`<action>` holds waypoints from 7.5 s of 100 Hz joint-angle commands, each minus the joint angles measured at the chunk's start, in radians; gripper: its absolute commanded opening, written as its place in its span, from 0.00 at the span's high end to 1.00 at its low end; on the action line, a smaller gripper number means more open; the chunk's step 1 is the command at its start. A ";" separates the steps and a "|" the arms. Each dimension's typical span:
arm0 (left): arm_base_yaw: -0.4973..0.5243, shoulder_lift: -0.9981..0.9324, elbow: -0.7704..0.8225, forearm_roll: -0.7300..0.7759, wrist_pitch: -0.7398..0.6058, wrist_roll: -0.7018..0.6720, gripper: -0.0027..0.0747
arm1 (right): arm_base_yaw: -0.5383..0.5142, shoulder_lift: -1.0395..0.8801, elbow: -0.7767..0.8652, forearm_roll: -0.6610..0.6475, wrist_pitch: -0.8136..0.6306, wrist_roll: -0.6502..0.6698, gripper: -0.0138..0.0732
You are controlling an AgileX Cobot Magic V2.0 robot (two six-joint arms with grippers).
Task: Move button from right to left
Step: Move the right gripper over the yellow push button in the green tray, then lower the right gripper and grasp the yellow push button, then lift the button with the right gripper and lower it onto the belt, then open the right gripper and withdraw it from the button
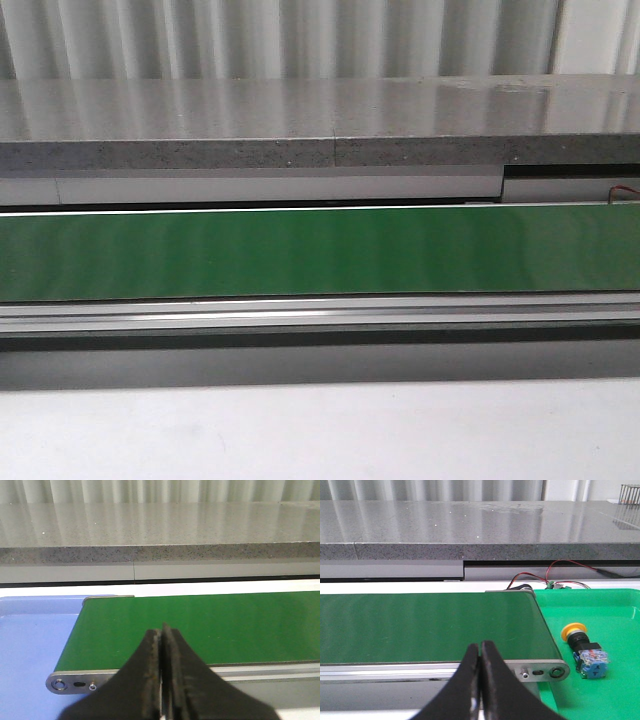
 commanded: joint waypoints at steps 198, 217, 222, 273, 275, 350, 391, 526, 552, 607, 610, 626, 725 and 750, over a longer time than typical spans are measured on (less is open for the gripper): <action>0.002 -0.036 0.024 -0.001 -0.077 -0.006 0.99 | 0.016 0.804 -0.629 0.030 0.318 -0.003 0.92; 0.002 -0.036 0.024 -0.001 -0.077 -0.006 0.99 | 0.016 0.937 -0.707 0.030 0.419 -0.003 0.89; 0.002 -0.036 0.024 -0.001 -0.077 -0.006 0.99 | 0.016 0.971 -0.732 0.030 0.453 -0.003 0.83; 0.002 -0.036 0.024 -0.001 -0.077 -0.006 0.99 | -0.013 1.265 -1.019 0.030 0.645 -0.003 0.24; 0.002 -0.036 0.024 -0.001 -0.077 -0.006 0.99 | -0.023 1.275 -1.032 0.030 0.651 -0.003 0.24; 0.002 -0.036 0.024 -0.001 -0.077 -0.006 0.99 | -0.406 1.595 -1.198 0.021 0.629 -0.003 0.24; 0.002 -0.036 0.024 -0.001 -0.077 -0.006 0.99 | -0.444 1.743 -1.236 0.009 0.636 -0.057 0.24; 0.002 -0.036 0.024 -0.001 -0.077 -0.006 0.99 | -0.270 1.694 -1.430 0.063 0.844 0.013 0.58; 0.002 -0.036 0.024 -0.001 -0.077 -0.006 0.99 | -0.191 1.705 -1.382 0.074 0.814 0.103 0.58; 0.002 -0.036 0.024 -0.001 -0.077 -0.006 0.99 | -0.179 1.722 -1.372 0.083 0.767 0.045 0.17; 0.002 -0.036 0.024 -0.001 -0.077 -0.006 0.99 | -0.174 1.710 -1.372 0.083 0.761 0.034 0.18; 0.002 -0.036 0.024 -0.001 -0.077 -0.006 0.99 | -0.125 1.630 -1.372 0.083 0.741 -0.053 0.25; 0.002 -0.036 0.024 -0.001 -0.077 -0.006 0.99 | 0.018 1.131 -0.943 0.087 0.569 -0.127 0.92; 0.002 -0.036 0.024 -0.001 -0.077 -0.006 0.99 | 0.018 0.914 -0.788 0.089 0.456 -0.127 0.92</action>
